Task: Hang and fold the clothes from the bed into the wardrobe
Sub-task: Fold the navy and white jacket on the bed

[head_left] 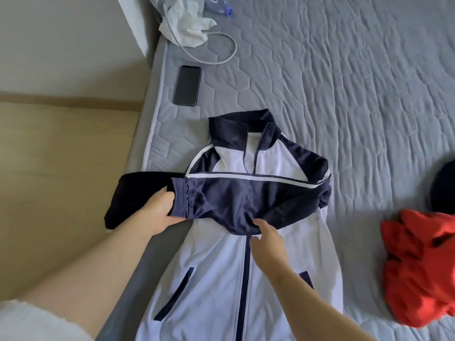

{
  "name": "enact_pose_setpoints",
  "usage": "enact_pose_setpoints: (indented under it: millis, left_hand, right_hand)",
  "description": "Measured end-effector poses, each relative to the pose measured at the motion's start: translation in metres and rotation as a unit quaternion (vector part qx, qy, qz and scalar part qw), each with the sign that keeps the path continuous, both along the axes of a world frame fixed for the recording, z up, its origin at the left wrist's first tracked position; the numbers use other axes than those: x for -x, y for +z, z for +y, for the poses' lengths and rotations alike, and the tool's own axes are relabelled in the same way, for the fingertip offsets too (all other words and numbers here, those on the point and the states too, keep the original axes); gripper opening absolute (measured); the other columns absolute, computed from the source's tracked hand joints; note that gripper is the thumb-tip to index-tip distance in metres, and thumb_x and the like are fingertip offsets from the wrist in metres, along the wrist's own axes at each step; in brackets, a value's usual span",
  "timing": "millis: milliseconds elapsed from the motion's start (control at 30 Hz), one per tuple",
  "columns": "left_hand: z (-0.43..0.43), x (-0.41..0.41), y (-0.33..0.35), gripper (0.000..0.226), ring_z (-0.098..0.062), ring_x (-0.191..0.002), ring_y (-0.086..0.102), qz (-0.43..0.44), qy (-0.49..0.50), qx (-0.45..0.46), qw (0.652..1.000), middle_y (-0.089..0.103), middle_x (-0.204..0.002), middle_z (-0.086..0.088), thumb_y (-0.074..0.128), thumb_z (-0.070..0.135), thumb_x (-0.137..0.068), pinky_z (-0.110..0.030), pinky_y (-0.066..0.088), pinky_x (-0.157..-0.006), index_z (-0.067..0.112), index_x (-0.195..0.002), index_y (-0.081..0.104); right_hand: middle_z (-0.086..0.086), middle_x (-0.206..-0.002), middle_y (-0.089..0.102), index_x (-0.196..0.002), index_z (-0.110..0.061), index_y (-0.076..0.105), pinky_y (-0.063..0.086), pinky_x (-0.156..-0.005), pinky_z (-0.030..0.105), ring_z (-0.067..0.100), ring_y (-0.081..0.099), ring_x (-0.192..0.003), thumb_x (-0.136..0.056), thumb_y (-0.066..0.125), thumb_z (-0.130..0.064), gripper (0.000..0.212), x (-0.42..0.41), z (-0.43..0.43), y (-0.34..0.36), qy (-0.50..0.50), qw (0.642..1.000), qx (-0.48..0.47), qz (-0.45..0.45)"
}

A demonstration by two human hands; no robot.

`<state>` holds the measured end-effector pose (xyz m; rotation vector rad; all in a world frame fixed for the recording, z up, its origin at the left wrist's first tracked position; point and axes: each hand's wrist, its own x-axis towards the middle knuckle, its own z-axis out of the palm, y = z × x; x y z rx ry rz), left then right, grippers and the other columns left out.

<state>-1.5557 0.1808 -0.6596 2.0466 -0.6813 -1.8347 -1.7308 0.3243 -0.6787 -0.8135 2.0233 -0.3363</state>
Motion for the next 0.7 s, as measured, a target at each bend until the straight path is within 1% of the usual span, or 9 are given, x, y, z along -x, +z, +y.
enact_pose_setpoints:
  millis: [67, 133, 200, 233, 300, 400, 567, 633, 700]
  left_hand:
    - [-0.002, -0.019, -0.012, 0.025, -0.02, -0.076, 0.059, -0.002, 0.021, 0.0, 1.0, 0.059, -0.114, -0.012, 0.041, 0.011, -0.095, -0.032, 0.052, -0.06, 0.012, -0.117, 0.053]
    - [-0.007, -0.038, -0.02, 0.024, -0.023, -0.089, 0.062, 0.045, 0.083, -0.027, 0.995, 0.06, -0.121, -0.008, 0.045, 0.023, -0.092, -0.037, 0.053, -0.068, 0.015, -0.11, 0.058]
    - [-0.009, -0.046, -0.024, 0.027, -0.022, -0.095, 0.066, 0.111, 0.095, -0.037, 0.989, 0.068, -0.112, 0.0, 0.053, 0.043, -0.087, -0.039, 0.053, -0.07, 0.026, -0.105, 0.064]
    - [-0.009, -0.045, -0.024, 0.026, -0.019, -0.092, 0.068, 0.118, 0.058, -0.027, 0.991, 0.07, -0.104, 0.004, 0.057, 0.051, -0.085, -0.038, 0.054, -0.069, 0.031, -0.1, 0.065]
    - [-0.005, -0.036, -0.027, 0.017, -0.015, -0.085, 0.067, 0.076, -0.015, 0.03, 0.997, 0.068, -0.099, 0.005, 0.065, 0.041, -0.084, -0.033, 0.054, -0.065, 0.03, -0.096, 0.06]
    - [0.002, -0.014, -0.032, 0.023, -0.011, -0.082, 0.061, 0.046, -0.006, 0.095, 0.994, 0.063, -0.094, 0.002, 0.062, 0.006, -0.086, -0.028, 0.051, -0.056, 0.026, -0.094, 0.055]
    - [0.011, 0.017, -0.024, 0.027, -0.011, -0.085, 0.063, 0.124, 0.019, 0.105, 0.987, 0.066, -0.093, 0.003, 0.055, 0.002, -0.089, -0.025, 0.053, -0.053, 0.027, -0.098, 0.059]
    - [0.012, 0.027, -0.024, 0.027, -0.011, -0.083, 0.063, 0.15, 0.043, 0.097, 0.983, 0.066, -0.093, 0.001, 0.053, 0.002, -0.09, -0.027, 0.053, -0.059, 0.025, -0.105, 0.059]
    - [0.012, 0.033, -0.024, 0.029, -0.013, -0.081, 0.065, 0.188, 0.085, 0.089, 0.974, 0.068, -0.092, 0.0, 0.051, 0.004, -0.091, -0.028, 0.054, -0.065, 0.024, -0.11, 0.059]
  right_hand:
    - [0.002, -0.138, 0.043, -0.134, -0.021, 0.045, 0.04, -0.096, 0.034, 0.027, 0.043, -0.117, -0.088, 0.037, -0.005, 0.049, -0.017, -0.011, -0.012, 0.023, 1.0, 0.005, 0.019]
    - [0.004, -0.134, 0.045, -0.126, -0.017, 0.05, 0.039, -0.092, 0.031, 0.029, 0.044, -0.114, -0.087, 0.039, -0.005, 0.042, -0.032, -0.024, -0.02, 0.032, 0.999, 0.005, 0.032]
    - [0.009, -0.126, 0.045, -0.12, -0.014, 0.052, 0.041, -0.092, 0.035, 0.031, 0.046, -0.108, -0.087, 0.039, -0.004, 0.037, -0.037, -0.033, -0.026, -0.001, 0.999, 0.001, 0.035]
    - [0.01, -0.122, 0.045, -0.119, -0.014, 0.052, 0.042, -0.092, 0.036, 0.031, 0.048, -0.106, -0.087, 0.039, -0.005, 0.035, -0.036, -0.036, -0.029, -0.024, 0.999, -0.001, 0.036]
    - [0.01, -0.123, 0.043, -0.12, -0.014, 0.051, 0.042, -0.09, 0.036, 0.031, 0.049, -0.105, -0.088, 0.04, -0.006, 0.035, -0.029, -0.036, -0.034, -0.059, 0.997, -0.005, 0.046]
    - [0.011, -0.126, 0.041, -0.125, -0.014, 0.049, 0.044, -0.089, 0.038, 0.031, 0.05, -0.103, -0.086, 0.041, -0.005, 0.04, -0.005, -0.029, -0.037, -0.111, 0.991, -0.002, 0.074]
    - [0.009, -0.135, 0.034, -0.14, -0.027, 0.035, 0.042, -0.089, 0.039, 0.029, 0.047, -0.105, -0.081, 0.034, 0.005, 0.067, 0.058, -0.029, -0.033, -0.271, 0.955, 0.054, 0.105]
    - [0.008, -0.136, 0.032, -0.143, -0.035, 0.028, 0.042, -0.082, 0.036, 0.027, 0.048, -0.098, -0.08, 0.031, 0.007, 0.076, 0.083, -0.033, -0.035, -0.295, 0.949, 0.061, 0.091]
    - [0.008, -0.134, 0.035, -0.143, -0.038, 0.026, 0.047, -0.082, 0.038, 0.024, 0.047, -0.093, -0.081, 0.031, 0.007, 0.077, 0.103, -0.036, -0.041, -0.286, 0.952, 0.065, 0.083]
